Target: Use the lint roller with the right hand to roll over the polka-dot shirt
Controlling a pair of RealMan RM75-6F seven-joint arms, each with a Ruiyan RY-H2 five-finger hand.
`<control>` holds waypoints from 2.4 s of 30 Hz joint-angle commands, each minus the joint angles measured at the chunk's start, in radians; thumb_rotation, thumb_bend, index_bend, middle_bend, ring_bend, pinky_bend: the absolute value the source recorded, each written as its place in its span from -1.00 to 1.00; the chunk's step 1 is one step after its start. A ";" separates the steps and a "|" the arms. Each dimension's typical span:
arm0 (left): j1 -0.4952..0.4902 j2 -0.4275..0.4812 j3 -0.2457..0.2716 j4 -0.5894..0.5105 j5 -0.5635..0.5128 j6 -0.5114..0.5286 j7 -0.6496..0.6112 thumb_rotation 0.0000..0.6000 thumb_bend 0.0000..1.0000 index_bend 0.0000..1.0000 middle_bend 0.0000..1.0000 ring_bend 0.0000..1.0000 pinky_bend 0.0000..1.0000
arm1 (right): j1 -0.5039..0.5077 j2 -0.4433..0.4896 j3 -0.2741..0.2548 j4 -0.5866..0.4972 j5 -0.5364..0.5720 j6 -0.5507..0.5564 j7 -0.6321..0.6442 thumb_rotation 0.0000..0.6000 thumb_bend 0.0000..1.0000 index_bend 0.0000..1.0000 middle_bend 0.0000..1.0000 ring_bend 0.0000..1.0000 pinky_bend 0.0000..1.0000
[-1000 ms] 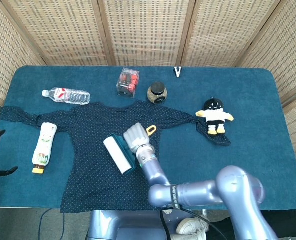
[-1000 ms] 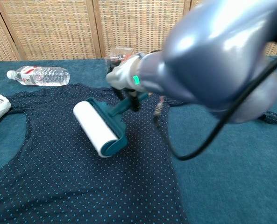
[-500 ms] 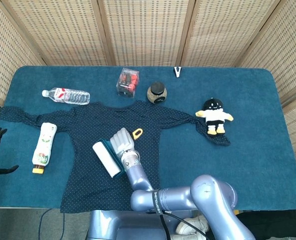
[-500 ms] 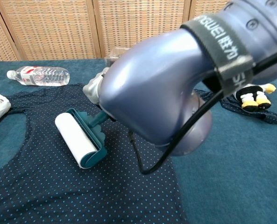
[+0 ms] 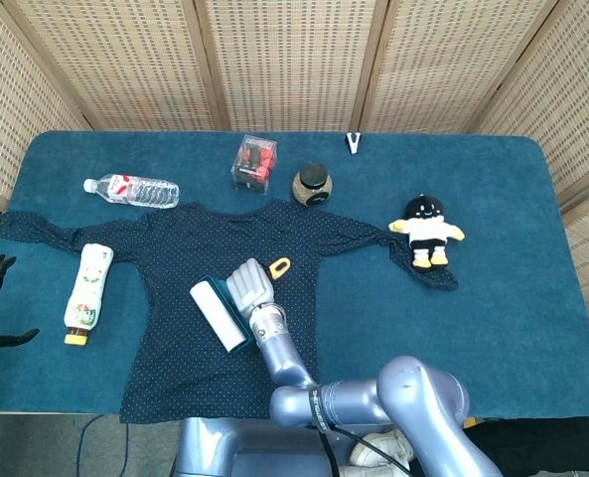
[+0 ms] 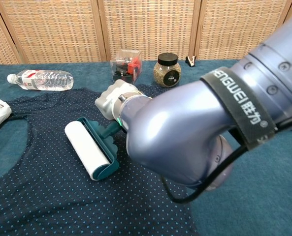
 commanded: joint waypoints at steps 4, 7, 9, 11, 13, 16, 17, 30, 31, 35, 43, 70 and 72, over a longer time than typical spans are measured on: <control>-0.001 -0.005 0.000 0.003 -0.004 0.001 0.006 1.00 -1.00 -1.00 -1.00 -1.00 -1.00 | -0.056 -0.002 -0.044 0.057 -0.064 -0.007 0.025 1.00 0.89 0.38 1.00 1.00 1.00; -0.003 -0.009 -0.001 0.005 -0.008 -0.001 0.012 1.00 -1.00 -1.00 -1.00 -1.00 -1.00 | -0.089 0.007 -0.066 0.100 -0.087 -0.012 0.024 1.00 0.89 0.38 1.00 1.00 1.00; -0.004 -0.011 -0.001 0.006 -0.010 -0.003 0.016 1.00 -1.00 -1.00 -1.00 -1.00 -1.00 | -0.106 0.014 -0.071 0.123 -0.096 -0.017 0.023 1.00 0.89 0.38 1.00 1.00 1.00; -0.006 -0.013 -0.001 0.006 -0.014 -0.004 0.020 1.00 -1.00 -1.00 -1.00 -1.00 -1.00 | -0.122 0.024 -0.079 0.150 -0.110 -0.021 0.018 1.00 0.89 0.38 1.00 1.00 1.00; -0.006 -0.014 -0.002 0.005 -0.016 -0.004 0.024 1.00 -1.00 -1.00 -1.00 -1.00 -1.00 | -0.138 0.033 -0.087 0.176 -0.124 -0.025 0.009 1.00 0.89 0.38 1.00 1.00 1.00; -0.007 -0.014 -0.002 0.002 -0.017 -0.003 0.029 1.00 -1.00 -1.00 -1.00 -1.00 -1.00 | -0.156 0.044 -0.087 0.198 -0.129 -0.027 -0.005 1.00 0.89 0.38 1.00 1.00 1.00; -0.007 -0.014 -0.002 0.001 -0.017 -0.001 0.030 1.00 -1.00 -1.00 -1.00 -1.00 -1.00 | -0.161 0.047 -0.083 0.201 -0.130 -0.028 -0.008 1.00 0.89 0.38 1.00 1.00 1.00; -0.005 -0.012 -0.002 -0.002 -0.015 0.002 0.024 1.00 -1.00 -1.00 -1.00 -1.00 -1.00 | -0.162 0.021 -0.045 0.122 -0.180 -0.001 -0.070 1.00 0.89 0.38 1.00 1.00 1.00; -0.005 -0.011 -0.002 -0.002 -0.014 0.003 0.023 1.00 -1.00 -1.00 -1.00 -1.00 -1.00 | -0.157 0.012 -0.044 0.111 -0.186 0.007 -0.084 1.00 0.89 0.38 1.00 1.00 1.00; -0.003 -0.010 -0.001 -0.001 -0.011 0.005 0.018 1.00 -1.00 -1.00 -1.00 -1.00 -1.00 | -0.138 -0.027 -0.034 0.066 -0.205 0.035 -0.125 1.00 0.89 0.38 1.00 1.00 1.00; -0.002 -0.008 0.000 0.002 -0.008 0.005 0.010 1.00 -1.00 -1.00 -1.00 -1.00 -1.00 | -0.130 -0.077 -0.025 0.019 -0.241 0.055 -0.155 1.00 0.89 0.38 1.00 1.00 1.00; -0.004 -0.016 -0.001 -0.001 -0.017 0.007 0.034 1.00 -1.00 -1.00 -1.00 -1.00 -1.00 | -0.250 -0.022 -0.018 0.204 -0.216 0.044 -0.182 1.00 0.89 0.38 1.00 1.00 1.00; -0.004 -0.016 0.000 -0.003 -0.017 0.008 0.037 1.00 -1.00 -1.00 -1.00 -1.00 -1.00 | -0.262 -0.013 -0.015 0.209 -0.213 0.045 -0.182 1.00 0.89 0.38 1.00 1.00 1.00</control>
